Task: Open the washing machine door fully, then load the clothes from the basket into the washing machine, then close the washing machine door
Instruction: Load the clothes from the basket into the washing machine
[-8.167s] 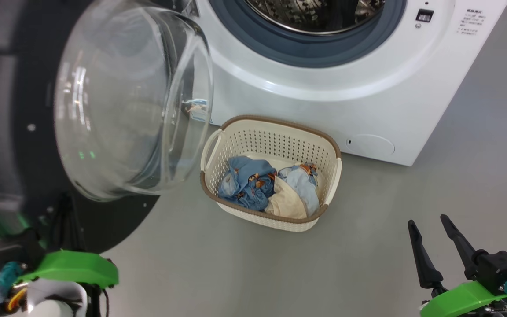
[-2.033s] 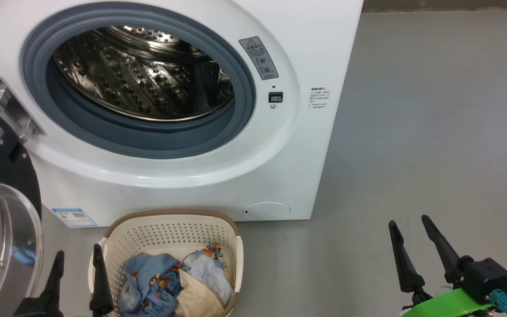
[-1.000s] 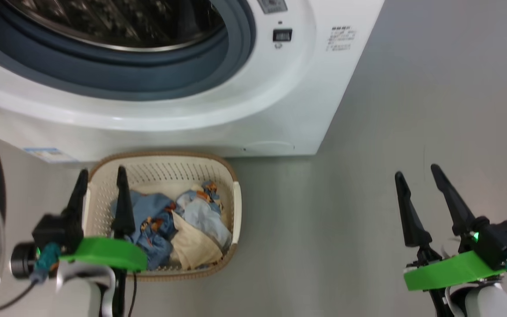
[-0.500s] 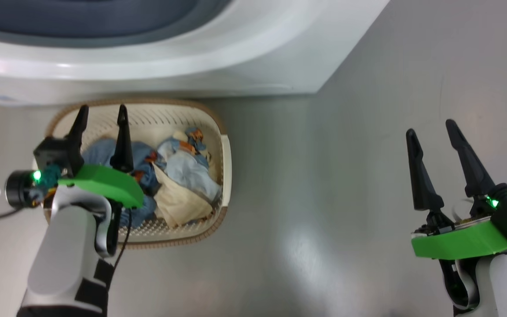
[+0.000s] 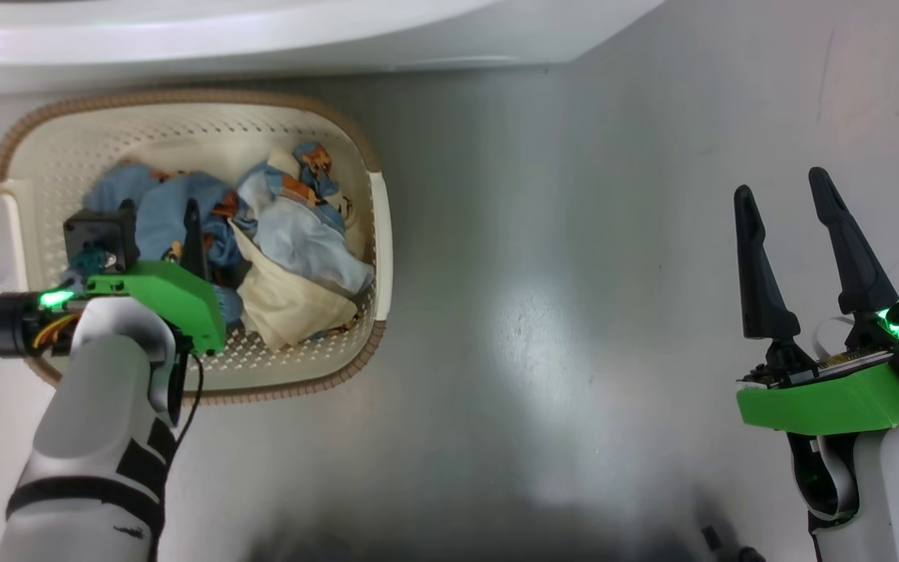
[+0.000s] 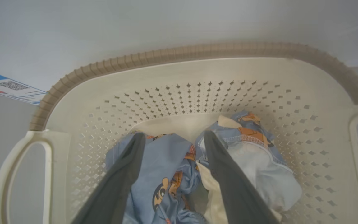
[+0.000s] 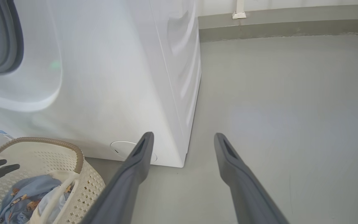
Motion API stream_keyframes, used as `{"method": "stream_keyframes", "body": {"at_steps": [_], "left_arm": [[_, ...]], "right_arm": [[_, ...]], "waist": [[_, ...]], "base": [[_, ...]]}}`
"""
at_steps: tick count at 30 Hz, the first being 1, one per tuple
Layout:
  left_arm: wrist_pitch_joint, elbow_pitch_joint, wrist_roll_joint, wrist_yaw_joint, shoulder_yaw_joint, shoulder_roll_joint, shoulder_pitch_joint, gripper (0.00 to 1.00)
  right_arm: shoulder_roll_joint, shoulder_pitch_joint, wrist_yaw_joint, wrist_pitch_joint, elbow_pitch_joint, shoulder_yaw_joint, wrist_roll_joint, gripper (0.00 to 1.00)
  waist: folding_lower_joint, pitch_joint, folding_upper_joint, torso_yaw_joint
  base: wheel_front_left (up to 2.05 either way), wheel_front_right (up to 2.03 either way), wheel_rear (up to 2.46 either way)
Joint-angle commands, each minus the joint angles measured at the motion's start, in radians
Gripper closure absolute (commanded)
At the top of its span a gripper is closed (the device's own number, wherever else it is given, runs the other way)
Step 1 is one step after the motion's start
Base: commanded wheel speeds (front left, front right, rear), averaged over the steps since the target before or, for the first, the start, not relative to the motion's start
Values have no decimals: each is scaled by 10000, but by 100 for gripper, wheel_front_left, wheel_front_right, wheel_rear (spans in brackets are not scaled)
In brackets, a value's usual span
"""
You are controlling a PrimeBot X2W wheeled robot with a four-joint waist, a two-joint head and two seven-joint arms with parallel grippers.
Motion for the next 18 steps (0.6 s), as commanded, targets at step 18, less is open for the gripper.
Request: {"method": "stream_keyframes", "body": {"at_steps": [18], "left_arm": [[1845,2923,479,382,-494,930,-1448,0]], "right_arm": [[119,13,14,-47,-350,78,12,0]], "waist": [[0,904,0,-178]], "base": [[0,0,0]]}}
